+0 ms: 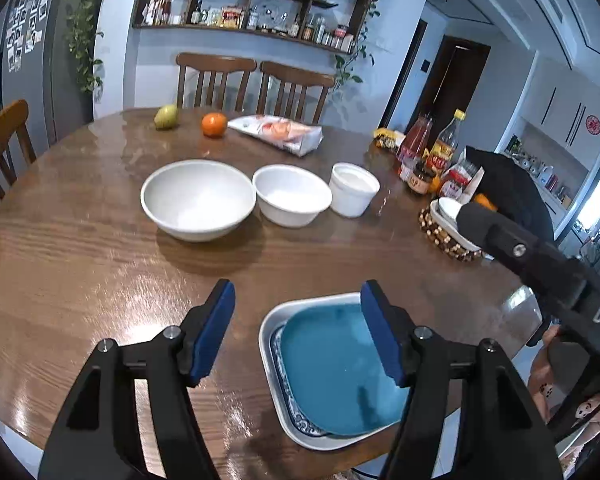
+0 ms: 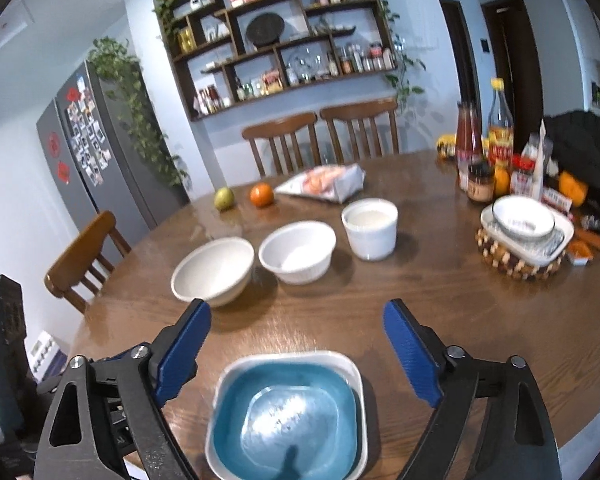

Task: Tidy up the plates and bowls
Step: 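Open the right tool off the teal dish and lift away, then move both tools to the white bowls and grasp the large bowl rim with the right tool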

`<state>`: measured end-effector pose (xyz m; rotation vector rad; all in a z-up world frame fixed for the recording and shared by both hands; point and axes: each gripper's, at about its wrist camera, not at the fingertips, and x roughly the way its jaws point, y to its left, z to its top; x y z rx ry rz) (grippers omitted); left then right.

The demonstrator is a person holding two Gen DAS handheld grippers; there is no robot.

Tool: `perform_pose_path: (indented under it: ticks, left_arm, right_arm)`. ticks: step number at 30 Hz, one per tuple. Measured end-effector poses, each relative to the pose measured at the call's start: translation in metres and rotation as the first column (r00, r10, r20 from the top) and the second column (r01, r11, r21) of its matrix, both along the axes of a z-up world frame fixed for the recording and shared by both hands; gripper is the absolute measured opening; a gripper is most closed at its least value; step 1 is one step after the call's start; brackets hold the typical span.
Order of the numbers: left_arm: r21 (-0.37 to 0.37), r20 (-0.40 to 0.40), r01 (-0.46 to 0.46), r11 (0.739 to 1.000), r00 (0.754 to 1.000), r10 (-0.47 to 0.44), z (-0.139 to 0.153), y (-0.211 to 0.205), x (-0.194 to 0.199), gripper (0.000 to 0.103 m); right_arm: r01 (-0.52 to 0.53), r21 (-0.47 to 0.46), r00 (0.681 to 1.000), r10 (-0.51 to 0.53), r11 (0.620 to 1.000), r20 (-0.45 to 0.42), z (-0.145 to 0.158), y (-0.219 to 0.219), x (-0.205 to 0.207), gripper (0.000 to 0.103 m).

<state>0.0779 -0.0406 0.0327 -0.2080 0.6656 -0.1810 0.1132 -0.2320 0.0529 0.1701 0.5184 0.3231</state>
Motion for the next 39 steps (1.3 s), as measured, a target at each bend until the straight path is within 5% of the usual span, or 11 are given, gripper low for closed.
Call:
perform_pose_path:
  ticks: [15, 22, 28, 32, 34, 36, 39]
  left_arm:
    - [-0.008, 0.119, -0.062, 0.998, 0.991, 0.062, 0.059, 0.041, 0.021, 0.068]
    - [-0.046, 0.182, -0.203, 0.978, 0.961, 0.208, 0.075, 0.090, 0.056, 0.078]
    - [-0.055, 0.017, -0.257, 0.965, 0.966, 0.259, 0.027, 0.122, 0.119, 0.075]
    - [-0.177, -0.063, -0.278, 0.944, 0.961, 0.271, -0.007, 0.149, 0.142, 0.071]
    - [-0.216, -0.098, -0.273, 0.937, 0.961, 0.257, -0.022, 0.157, 0.150, 0.066]
    - [-0.181, -0.168, -0.301, 0.936, 0.947, 0.272, -0.033, 0.155, 0.156, 0.059]
    - [-0.139, -0.170, -0.331, 0.933, 0.937, 0.306, -0.041, 0.152, 0.156, 0.056]
  right_arm:
    - [-0.079, -0.002, 0.985, 0.079, 0.997, 0.153, 0.076, 0.024, -0.003, 0.094]
    - [-0.179, -0.025, 0.963, 0.180, 0.984, 0.199, 0.111, 0.065, 0.028, 0.095]
    - [-0.276, -0.015, 0.961, 0.276, 0.961, -0.011, 0.071, 0.114, 0.118, 0.095]
    - [-0.321, -0.054, 0.933, 0.306, 0.946, -0.188, 0.014, 0.138, 0.172, 0.094]
    - [-0.323, -0.038, 0.915, 0.302, 0.945, -0.267, -0.010, 0.137, 0.192, 0.079]
    - [-0.338, -0.014, 0.890, 0.315, 0.941, -0.330, -0.030, 0.135, 0.206, 0.068]
    - [-0.360, 0.008, 0.853, 0.333, 0.933, -0.402, -0.047, 0.136, 0.220, 0.050]
